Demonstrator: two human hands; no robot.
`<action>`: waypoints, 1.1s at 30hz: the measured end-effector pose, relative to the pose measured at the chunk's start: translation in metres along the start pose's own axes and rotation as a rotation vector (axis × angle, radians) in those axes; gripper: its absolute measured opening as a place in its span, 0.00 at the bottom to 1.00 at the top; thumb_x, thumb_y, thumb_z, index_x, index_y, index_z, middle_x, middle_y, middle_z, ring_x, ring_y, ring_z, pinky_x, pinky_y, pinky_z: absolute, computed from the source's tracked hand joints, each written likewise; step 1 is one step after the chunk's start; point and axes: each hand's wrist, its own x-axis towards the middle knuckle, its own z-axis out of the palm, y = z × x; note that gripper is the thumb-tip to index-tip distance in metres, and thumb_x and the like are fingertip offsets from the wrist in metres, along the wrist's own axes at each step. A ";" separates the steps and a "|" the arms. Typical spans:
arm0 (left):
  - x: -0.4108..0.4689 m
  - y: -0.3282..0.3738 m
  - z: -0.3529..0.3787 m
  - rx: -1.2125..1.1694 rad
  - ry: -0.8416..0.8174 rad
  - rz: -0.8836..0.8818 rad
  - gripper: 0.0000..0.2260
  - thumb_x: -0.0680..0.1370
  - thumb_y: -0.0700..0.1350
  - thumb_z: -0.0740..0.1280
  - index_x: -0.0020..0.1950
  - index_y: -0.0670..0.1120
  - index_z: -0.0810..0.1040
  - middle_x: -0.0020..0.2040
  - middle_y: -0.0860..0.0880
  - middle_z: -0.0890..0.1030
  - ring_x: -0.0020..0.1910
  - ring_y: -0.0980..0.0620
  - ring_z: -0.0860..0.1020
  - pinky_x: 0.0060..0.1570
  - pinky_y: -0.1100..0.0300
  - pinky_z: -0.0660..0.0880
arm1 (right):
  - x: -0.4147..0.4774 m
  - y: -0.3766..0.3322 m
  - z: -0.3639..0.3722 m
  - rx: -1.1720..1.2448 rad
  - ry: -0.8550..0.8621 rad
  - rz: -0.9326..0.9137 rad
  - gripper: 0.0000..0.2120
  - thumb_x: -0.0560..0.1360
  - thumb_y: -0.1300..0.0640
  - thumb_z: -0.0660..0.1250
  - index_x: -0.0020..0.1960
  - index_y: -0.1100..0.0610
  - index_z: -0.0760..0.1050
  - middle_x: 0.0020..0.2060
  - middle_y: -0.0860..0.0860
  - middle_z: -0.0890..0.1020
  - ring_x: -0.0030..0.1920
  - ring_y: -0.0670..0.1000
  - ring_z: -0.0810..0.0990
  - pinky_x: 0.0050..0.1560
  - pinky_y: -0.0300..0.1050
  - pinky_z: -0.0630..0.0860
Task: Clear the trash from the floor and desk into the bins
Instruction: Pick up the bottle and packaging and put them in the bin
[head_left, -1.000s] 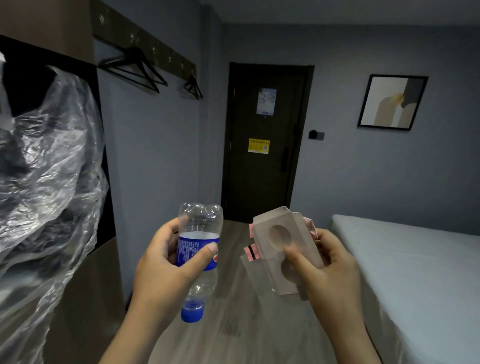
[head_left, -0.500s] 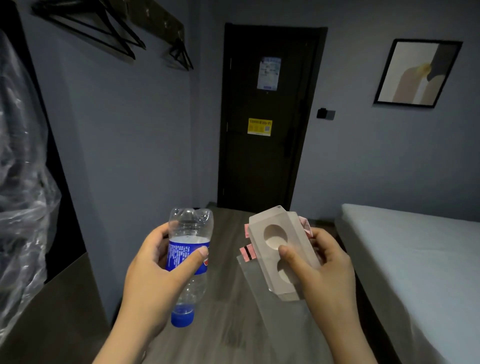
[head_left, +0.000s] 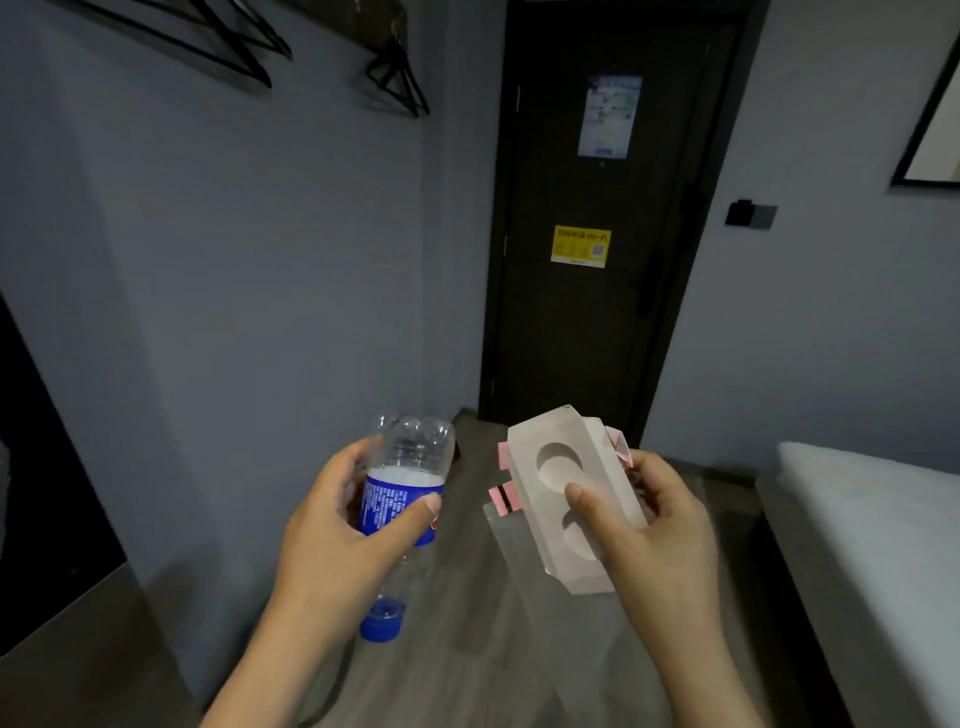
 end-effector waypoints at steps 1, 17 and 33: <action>0.014 -0.005 0.005 -0.005 0.004 -0.005 0.23 0.67 0.43 0.76 0.54 0.63 0.73 0.47 0.64 0.82 0.44 0.63 0.82 0.38 0.67 0.77 | 0.013 0.008 0.007 -0.007 -0.010 0.005 0.13 0.69 0.55 0.74 0.45 0.40 0.74 0.43 0.30 0.78 0.46 0.34 0.77 0.30 0.29 0.75; 0.308 -0.109 0.009 -0.040 -0.035 -0.081 0.31 0.55 0.58 0.75 0.57 0.63 0.73 0.52 0.57 0.82 0.48 0.56 0.82 0.46 0.55 0.80 | 0.245 0.092 0.177 -0.099 -0.035 -0.002 0.14 0.70 0.53 0.74 0.48 0.39 0.72 0.43 0.35 0.78 0.47 0.36 0.78 0.31 0.27 0.74; 0.527 -0.198 0.081 0.169 0.066 -0.133 0.25 0.65 0.47 0.78 0.57 0.59 0.73 0.48 0.59 0.82 0.44 0.64 0.80 0.42 0.63 0.75 | 0.477 0.211 0.280 -0.140 -0.180 -0.006 0.14 0.71 0.53 0.72 0.53 0.43 0.72 0.46 0.37 0.77 0.47 0.42 0.78 0.37 0.35 0.75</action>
